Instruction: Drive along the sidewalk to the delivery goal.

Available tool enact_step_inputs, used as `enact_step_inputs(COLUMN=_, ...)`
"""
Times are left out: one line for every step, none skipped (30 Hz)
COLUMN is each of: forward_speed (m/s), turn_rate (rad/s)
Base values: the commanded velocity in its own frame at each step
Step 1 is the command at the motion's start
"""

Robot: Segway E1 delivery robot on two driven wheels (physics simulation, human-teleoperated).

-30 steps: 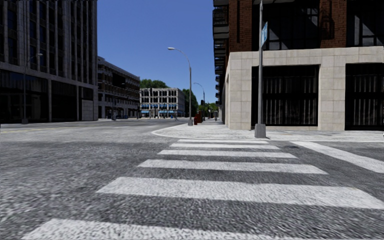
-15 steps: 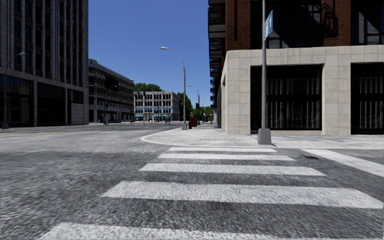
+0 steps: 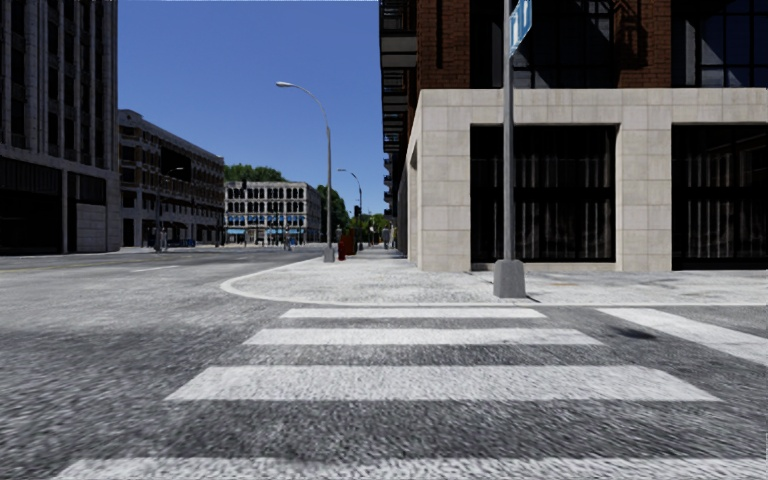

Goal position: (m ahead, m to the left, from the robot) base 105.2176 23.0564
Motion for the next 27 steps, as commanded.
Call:
enact_step_inputs(forward_speed=2.00, turn_rate=0.00)
enact_step_inputs(forward_speed=2.00, turn_rate=0.00)
enact_step_inputs(forward_speed=2.00, turn_rate=0.00)
enact_step_inputs(forward_speed=2.00, turn_rate=0.00)
enact_step_inputs(forward_speed=2.00, turn_rate=0.00)
enact_step_inputs(forward_speed=2.00, turn_rate=0.00)
enact_step_inputs(forward_speed=2.00, turn_rate=0.00)
enact_step_inputs(forward_speed=2.00, turn_rate=0.00)
enact_step_inputs(forward_speed=2.00, turn_rate=0.00)
enact_step_inputs(forward_speed=2.00, turn_rate=0.00)
enact_step_inputs(forward_speed=2.00, turn_rate=0.00)
enact_step_inputs(forward_speed=2.00, turn_rate=0.00)
enact_step_inputs(forward_speed=2.00, turn_rate=0.00)
enact_step_inputs(forward_speed=2.00, turn_rate=0.00)
enact_step_inputs(forward_speed=2.00, turn_rate=0.00)
enact_step_inputs(forward_speed=2.00, turn_rate=0.00)
enact_step_inputs(forward_speed=2.00, turn_rate=0.00)
enact_step_inputs(forward_speed=2.00, turn_rate=0.00)
enact_step_inputs(forward_speed=2.00, turn_rate=0.00)
enact_step_inputs(forward_speed=2.00, turn_rate=0.00)
enact_step_inputs(forward_speed=2.00, turn_rate=0.00)
enact_step_inputs(forward_speed=2.00, turn_rate=0.00)
enact_step_inputs(forward_speed=2.00, turn_rate=0.00)
enact_step_inputs(forward_speed=2.00, turn_rate=0.00)
enact_step_inputs(forward_speed=2.00, turn_rate=0.00)
enact_step_inputs(forward_speed=2.00, turn_rate=0.00)
enact_step_inputs(forward_speed=2.00, turn_rate=0.00)
